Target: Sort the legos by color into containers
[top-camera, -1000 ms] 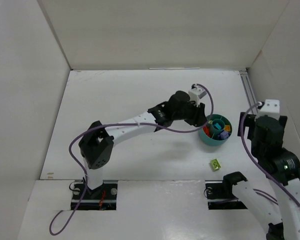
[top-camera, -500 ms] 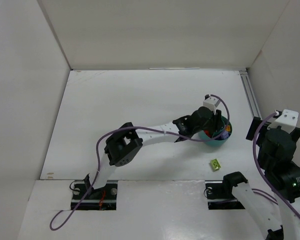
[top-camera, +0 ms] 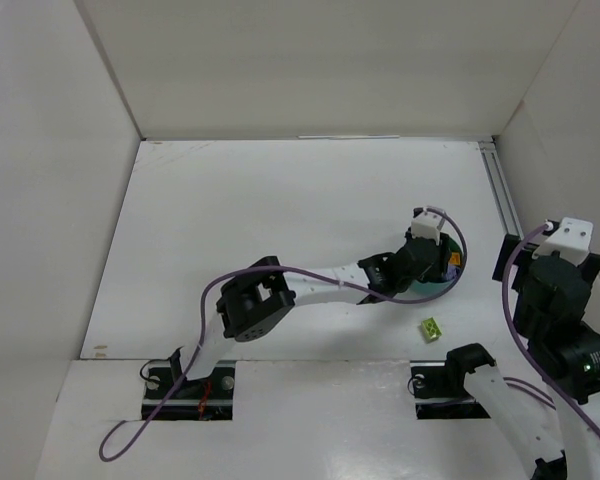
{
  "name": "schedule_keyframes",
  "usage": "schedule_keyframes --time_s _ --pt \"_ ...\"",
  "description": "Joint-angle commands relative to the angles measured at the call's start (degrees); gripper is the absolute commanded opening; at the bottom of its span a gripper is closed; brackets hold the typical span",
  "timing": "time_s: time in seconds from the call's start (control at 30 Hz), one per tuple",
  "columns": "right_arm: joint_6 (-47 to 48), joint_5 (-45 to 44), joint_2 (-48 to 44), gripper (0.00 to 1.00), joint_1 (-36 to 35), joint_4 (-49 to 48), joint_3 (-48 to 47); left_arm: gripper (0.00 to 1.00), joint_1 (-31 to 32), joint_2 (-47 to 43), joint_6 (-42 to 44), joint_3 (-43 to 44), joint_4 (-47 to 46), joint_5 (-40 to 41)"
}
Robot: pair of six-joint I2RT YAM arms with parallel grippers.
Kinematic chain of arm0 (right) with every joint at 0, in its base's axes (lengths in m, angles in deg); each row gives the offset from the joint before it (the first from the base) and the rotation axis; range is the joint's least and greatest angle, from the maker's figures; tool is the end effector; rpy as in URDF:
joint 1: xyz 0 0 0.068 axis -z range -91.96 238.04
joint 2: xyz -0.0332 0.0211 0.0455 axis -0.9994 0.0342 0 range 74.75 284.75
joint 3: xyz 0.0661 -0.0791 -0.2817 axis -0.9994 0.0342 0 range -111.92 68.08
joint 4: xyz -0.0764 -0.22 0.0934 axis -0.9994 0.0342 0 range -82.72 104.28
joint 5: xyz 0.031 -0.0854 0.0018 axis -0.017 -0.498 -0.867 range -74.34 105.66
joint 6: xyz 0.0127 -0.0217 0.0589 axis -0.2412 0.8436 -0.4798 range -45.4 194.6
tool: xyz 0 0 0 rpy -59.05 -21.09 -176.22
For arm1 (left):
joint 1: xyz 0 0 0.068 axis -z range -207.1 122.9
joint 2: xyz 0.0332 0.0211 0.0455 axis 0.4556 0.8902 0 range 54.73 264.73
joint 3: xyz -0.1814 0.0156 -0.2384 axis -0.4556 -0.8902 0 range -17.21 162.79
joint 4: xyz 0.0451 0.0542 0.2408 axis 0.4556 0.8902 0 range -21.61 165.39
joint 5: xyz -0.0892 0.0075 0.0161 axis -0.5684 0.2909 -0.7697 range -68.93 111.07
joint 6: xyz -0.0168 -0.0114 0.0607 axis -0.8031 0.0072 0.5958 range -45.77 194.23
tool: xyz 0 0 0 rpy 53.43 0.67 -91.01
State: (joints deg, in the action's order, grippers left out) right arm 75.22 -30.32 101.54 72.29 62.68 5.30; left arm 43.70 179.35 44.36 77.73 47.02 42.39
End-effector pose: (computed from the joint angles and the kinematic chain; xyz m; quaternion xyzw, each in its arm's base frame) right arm 0.0245 -0.0301 0.3949 0.1164 0.7758 -0.2460 0.5692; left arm 0.1938 -0.5017 0.2728 0.1466 0.7388 -0.4054 0.5179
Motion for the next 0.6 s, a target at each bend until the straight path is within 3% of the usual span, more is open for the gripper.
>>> schedule_keyframes --time_s 0.0,0.3,0.57 --pt "1.05 -0.08 1.16 1.0 0.28 -2.31 0.38 0.0 0.3 -6.57 0.86 -1.59 -3.59 2.85" --pt "2.72 1.06 1.78 1.0 0.28 -3.45 0.91 0.0 0.83 -11.5 0.86 -6.86 -6.85 3.63" --pt "2.72 1.59 1.78 1.0 0.28 -3.98 1.44 0.0 1.88 -10.45 0.86 -8.19 -7.46 4.17"
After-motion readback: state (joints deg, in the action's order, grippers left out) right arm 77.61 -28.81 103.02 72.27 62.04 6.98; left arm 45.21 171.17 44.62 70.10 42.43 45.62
